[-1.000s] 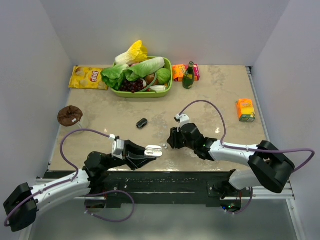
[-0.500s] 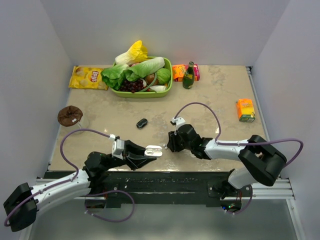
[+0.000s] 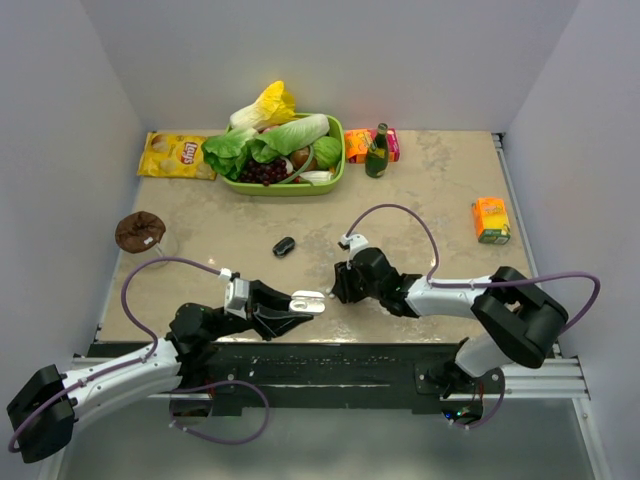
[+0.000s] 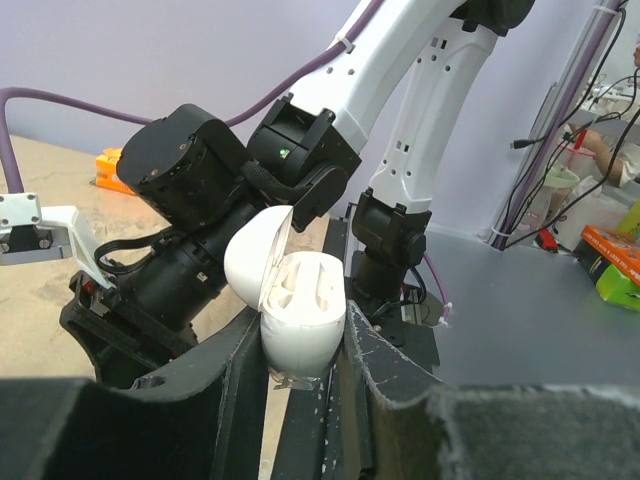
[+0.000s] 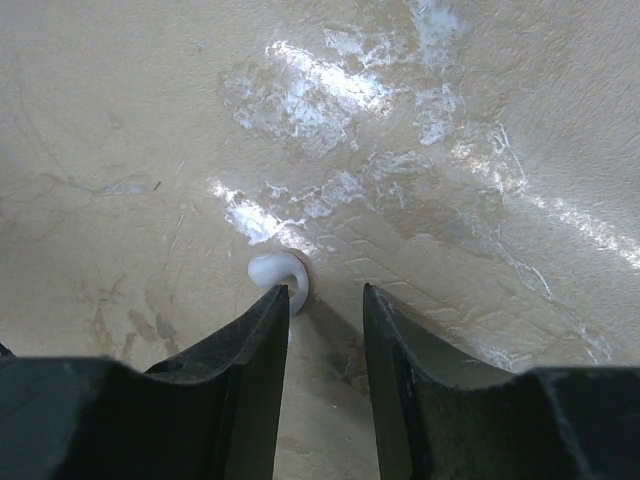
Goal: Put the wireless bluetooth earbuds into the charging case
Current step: Pick up the earbud from the center of the board.
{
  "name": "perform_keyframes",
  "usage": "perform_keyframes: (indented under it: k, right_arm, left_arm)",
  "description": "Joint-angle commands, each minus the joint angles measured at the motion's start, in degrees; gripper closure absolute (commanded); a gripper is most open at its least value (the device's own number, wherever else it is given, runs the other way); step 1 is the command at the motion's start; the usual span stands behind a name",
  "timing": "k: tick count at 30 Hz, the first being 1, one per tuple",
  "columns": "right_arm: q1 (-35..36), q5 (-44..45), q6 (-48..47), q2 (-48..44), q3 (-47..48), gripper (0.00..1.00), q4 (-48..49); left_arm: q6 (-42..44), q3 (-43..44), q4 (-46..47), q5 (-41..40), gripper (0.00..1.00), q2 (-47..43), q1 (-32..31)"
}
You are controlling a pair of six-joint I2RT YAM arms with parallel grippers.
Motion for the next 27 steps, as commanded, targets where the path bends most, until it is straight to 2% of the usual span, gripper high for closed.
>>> perform_keyframes:
  k: [1,20,27]
  right_arm:
    - [-0.1,-1.1,-1.0,1.0,2.0,0.60,2.3]
    - [2.0,-1.5,-1.6,4.6,3.2,0.60,2.3]
    - [3.2,-2.8,-1.4,5.3,3.2,0.67,2.9]
  left_arm:
    - [1.2,-4.3,2.7,-0.6,1.00,-0.2,-0.3]
    - [0.7,-4.5,3.5,-0.1,1.00,0.1,-0.3]
    - [0.7,-4.6,3.6,0.0,1.00,0.2,-0.3]
